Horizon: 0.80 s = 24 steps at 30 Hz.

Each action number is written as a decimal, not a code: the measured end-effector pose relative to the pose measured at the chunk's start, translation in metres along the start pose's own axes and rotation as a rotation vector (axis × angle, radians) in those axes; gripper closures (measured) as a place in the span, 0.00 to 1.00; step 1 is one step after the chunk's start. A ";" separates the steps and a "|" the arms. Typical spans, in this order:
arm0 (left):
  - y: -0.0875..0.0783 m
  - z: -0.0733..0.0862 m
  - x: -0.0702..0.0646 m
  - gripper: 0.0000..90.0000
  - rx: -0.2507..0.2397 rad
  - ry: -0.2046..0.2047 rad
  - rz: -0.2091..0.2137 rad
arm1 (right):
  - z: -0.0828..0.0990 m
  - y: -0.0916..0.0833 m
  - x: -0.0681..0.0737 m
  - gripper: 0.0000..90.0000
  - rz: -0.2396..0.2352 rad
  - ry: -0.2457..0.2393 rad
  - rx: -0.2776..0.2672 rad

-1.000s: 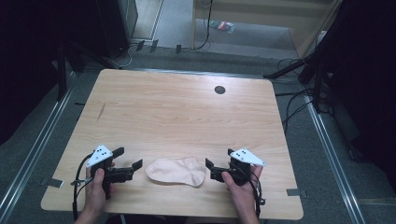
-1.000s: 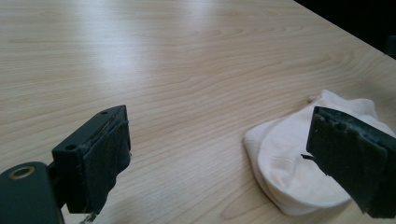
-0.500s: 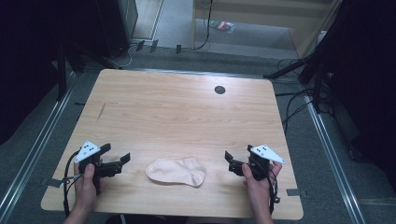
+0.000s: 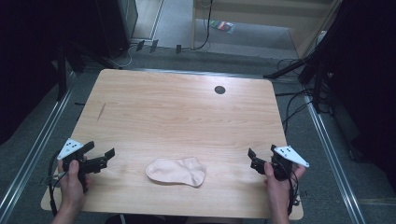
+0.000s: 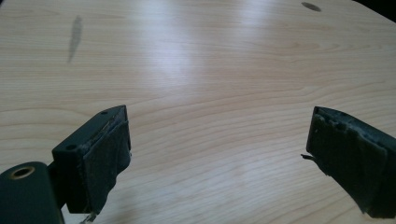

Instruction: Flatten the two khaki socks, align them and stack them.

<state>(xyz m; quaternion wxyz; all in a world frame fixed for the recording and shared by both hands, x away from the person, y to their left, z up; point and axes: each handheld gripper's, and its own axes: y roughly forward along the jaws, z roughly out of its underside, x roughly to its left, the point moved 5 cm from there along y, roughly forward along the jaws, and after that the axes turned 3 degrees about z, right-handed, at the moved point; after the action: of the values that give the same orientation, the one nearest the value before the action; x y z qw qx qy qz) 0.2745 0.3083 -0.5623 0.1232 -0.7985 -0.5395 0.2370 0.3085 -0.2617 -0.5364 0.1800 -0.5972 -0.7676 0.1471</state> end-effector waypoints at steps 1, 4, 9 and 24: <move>-0.001 0.000 0.005 0.08 -0.005 -0.007 -0.007 | 0.000 -0.001 -0.004 0.08 0.012 -0.001 0.001; -0.006 0.001 0.017 0.08 -0.003 -0.013 -0.034 | 0.002 -0.005 -0.016 0.09 0.031 0.000 0.004; -0.010 0.002 0.029 0.08 0.001 -0.004 -0.072 | 0.005 -0.009 -0.030 0.09 0.047 0.018 0.005; -0.029 0.015 0.046 0.08 0.028 0.037 -0.110 | 0.027 -0.022 -0.060 0.14 0.130 0.061 0.010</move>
<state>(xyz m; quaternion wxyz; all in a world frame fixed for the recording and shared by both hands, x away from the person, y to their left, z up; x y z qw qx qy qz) 0.2574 0.3607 -0.5733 0.1571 -0.7700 -0.5770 0.2224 0.2908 -0.3257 -0.5573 0.1963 -0.6493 -0.7205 0.1439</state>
